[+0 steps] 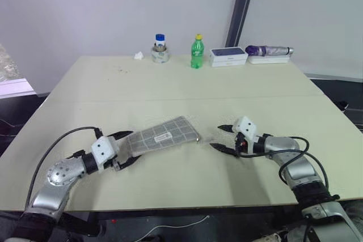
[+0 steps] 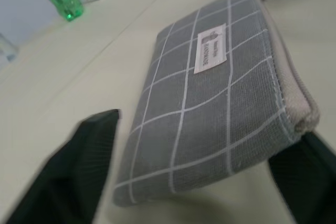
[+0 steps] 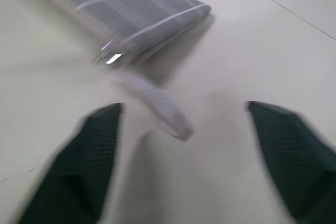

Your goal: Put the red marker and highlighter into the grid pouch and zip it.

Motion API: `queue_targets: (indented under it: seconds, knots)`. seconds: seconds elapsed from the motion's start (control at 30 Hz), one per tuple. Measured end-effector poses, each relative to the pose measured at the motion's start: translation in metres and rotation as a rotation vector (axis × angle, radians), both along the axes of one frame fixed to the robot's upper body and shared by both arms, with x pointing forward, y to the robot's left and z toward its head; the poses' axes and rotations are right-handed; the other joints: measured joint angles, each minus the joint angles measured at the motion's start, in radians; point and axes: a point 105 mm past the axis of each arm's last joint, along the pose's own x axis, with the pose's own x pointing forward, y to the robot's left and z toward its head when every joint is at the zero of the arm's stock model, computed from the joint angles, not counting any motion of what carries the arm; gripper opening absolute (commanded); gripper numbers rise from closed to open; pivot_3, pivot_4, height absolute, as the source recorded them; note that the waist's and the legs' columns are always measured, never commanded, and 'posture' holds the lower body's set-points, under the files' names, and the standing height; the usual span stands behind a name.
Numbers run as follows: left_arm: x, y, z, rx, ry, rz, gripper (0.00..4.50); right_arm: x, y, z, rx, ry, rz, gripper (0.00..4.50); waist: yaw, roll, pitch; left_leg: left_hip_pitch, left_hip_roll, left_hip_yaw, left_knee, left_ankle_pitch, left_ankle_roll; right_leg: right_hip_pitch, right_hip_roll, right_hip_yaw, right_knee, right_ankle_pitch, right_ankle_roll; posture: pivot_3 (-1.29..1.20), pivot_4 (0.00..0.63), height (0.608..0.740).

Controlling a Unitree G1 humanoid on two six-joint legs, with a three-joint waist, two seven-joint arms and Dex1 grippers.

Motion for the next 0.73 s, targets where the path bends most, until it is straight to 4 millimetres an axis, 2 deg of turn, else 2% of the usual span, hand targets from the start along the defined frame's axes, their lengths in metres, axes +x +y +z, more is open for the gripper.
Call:
queue_targets:
  seconds: [0.07,0.13,0.27,0.37,0.57,0.73]
  knots:
    - [-0.014,0.008,0.000,-0.066,0.082,0.025,4.50,-0.003,-0.015,0.005,-0.010,-0.001,-0.013,4.45,0.000,0.001,0.000,0.000,0.000,0.000,0.000,0.000,0.000,0.000,0.000,0.000,0.000,0.000,0.000,0.00,0.150,0.740]
    - [-0.021,0.020,0.004,-0.097,0.091,0.081,4.50,-0.004,-0.024,0.012,0.001,-0.012,-0.022,4.45,0.001,0.001,0.000,0.000,0.000,0.000,0.000,0.000,0.000,0.000,0.000,0.000,0.000,0.000,0.000,0.00,0.150,0.740]
    - [-0.028,0.062,0.015,-0.130,0.058,0.285,4.50,-0.008,-0.041,0.021,0.037,-0.039,-0.046,4.45,0.004,0.000,0.000,0.002,0.000,0.000,0.000,0.000,0.001,0.002,-0.001,0.000,-0.001,0.000,0.000,0.00,0.150,0.740]
    - [-0.032,0.085,0.018,-0.150,0.071,0.425,4.50,-0.011,-0.051,0.027,0.067,-0.049,-0.060,4.45,0.005,0.000,0.000,0.002,0.000,0.000,0.000,-0.001,0.001,0.002,-0.001,0.000,-0.001,0.000,0.000,0.00,0.150,0.740]
    - [-0.051,0.097,0.010,-0.159,0.097,0.503,4.50,-0.002,-0.085,0.041,0.087,-0.078,-0.168,4.45,0.002,0.000,0.000,0.002,0.000,0.001,0.000,-0.001,0.001,0.002,-0.001,0.000,-0.002,0.000,0.000,0.00,0.150,0.740]
    - [-0.052,0.105,0.008,-0.145,0.085,0.533,4.50,0.005,-0.084,0.039,0.083,-0.090,-0.168,4.45,0.002,0.000,0.000,0.002,0.000,0.001,0.000,-0.001,0.001,0.002,-0.001,0.000,-0.002,0.000,0.000,0.00,0.150,0.740]
